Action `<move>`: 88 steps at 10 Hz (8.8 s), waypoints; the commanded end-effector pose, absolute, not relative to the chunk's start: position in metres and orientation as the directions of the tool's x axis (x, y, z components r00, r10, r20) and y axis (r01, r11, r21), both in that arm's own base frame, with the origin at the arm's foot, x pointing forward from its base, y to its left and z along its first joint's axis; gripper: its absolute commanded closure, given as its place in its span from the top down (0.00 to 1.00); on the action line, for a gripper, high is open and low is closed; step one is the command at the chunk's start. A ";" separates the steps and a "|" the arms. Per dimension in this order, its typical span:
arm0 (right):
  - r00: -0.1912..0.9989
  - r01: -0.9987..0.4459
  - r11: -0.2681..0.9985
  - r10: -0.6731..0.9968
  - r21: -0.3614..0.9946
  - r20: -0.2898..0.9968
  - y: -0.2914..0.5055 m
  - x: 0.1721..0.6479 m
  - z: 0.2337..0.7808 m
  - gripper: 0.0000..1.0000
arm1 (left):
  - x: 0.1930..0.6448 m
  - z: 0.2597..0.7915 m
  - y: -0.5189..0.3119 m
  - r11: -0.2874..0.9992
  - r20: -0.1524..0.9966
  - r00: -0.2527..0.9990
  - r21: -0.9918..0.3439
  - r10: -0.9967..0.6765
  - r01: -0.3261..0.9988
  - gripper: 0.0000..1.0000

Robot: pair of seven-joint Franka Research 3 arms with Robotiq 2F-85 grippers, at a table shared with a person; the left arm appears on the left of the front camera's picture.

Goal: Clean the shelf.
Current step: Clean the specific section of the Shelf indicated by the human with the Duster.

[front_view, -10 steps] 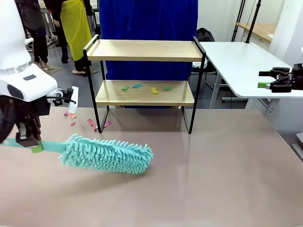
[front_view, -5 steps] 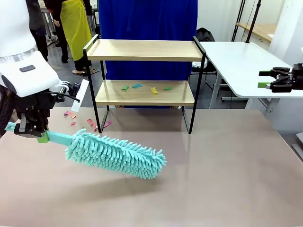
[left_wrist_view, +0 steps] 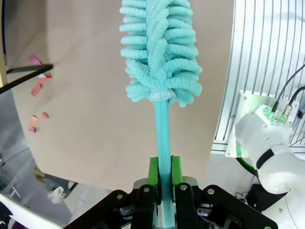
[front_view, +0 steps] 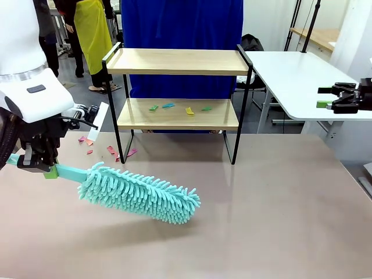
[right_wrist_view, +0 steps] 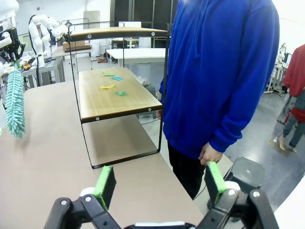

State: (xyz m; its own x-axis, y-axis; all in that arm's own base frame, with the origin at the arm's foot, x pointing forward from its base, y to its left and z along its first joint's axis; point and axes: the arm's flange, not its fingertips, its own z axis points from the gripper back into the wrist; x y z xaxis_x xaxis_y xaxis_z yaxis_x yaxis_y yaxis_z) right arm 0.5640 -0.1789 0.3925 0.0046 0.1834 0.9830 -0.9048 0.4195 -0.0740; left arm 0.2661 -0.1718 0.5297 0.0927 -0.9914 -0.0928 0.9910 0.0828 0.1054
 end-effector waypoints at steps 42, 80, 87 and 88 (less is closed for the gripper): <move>-0.002 -0.906 0.417 0.185 -0.080 0.983 -0.177 0.565 0.396 1.00 | 0.291 0.591 -0.381 0.900 0.265 0.875 -0.052 -0.405 0.432 0.13; -0.002 -0.906 0.417 0.185 -0.080 0.983 -0.177 0.565 0.396 1.00 | 0.394 0.470 -0.264 0.912 0.201 0.979 0.394 0.037 -0.115 0.13; -0.002 -0.906 0.417 0.185 -0.080 0.983 -0.177 0.565 0.396 1.00 | 0.384 0.493 -0.274 0.959 0.250 0.965 0.285 -0.083 0.009 0.13; -0.002 -0.906 0.417 0.185 -0.080 0.983 -0.177 0.565 0.396 1.00 | 0.378 0.506 -0.266 0.969 0.278 0.952 0.240 -0.128 0.061 0.13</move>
